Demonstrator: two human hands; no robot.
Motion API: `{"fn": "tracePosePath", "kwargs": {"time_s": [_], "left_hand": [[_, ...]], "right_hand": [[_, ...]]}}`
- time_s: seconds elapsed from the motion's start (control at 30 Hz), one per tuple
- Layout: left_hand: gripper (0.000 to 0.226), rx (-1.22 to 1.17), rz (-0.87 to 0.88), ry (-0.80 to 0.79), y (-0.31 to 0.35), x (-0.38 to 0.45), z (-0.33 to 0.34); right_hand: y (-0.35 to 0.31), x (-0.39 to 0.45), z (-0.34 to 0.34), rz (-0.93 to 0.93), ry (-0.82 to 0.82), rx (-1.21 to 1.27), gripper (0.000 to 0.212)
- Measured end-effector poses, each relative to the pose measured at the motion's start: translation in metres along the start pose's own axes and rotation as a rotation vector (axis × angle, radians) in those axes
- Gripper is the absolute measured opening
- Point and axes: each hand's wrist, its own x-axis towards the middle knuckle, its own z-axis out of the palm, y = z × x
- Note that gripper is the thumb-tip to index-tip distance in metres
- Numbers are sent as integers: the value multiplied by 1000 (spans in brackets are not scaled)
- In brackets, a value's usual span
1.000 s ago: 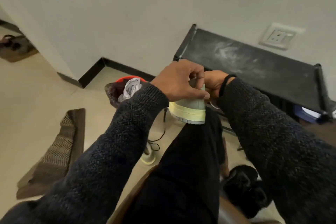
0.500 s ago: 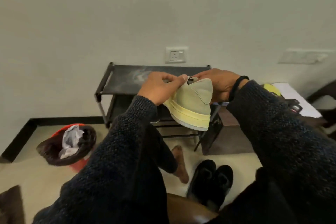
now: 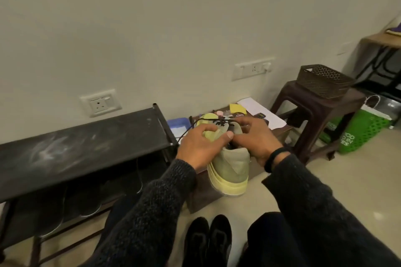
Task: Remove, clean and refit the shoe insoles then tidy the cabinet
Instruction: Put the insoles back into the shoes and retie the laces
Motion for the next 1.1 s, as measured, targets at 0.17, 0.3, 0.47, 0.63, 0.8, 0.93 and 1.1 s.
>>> {"fn": "tracePosePath", "kwargs": {"time_s": [0.17, 0.3, 0.47, 0.63, 0.8, 0.93, 1.1], "left_hand": [[41, -7, -72, -70, -46, 55, 54], [49, 42, -126, -46, -95, 101, 90], [33, 82, -113, -60, -135, 159, 114], [23, -72, -166, -66, -151, 196, 118], [11, -170, -245, -130, -153, 215, 119], [11, -322, -334, -85, -145, 229, 116], [19, -664, -388, 24, -141, 240, 104]], "right_hand": [[74, 44, 6, 11, 183, -75, 51], [130, 87, 28, 1, 277, -109, 52], [176, 143, 44, 23, 331, -155, 51], [194, 168, 50, 6, 294, -232, 46], [191, 178, 40, 77, 326, -171, 24], [179, 190, 42, 76, 450, -4, 13], [161, 195, 17, 211, 462, 774, 24]]}}
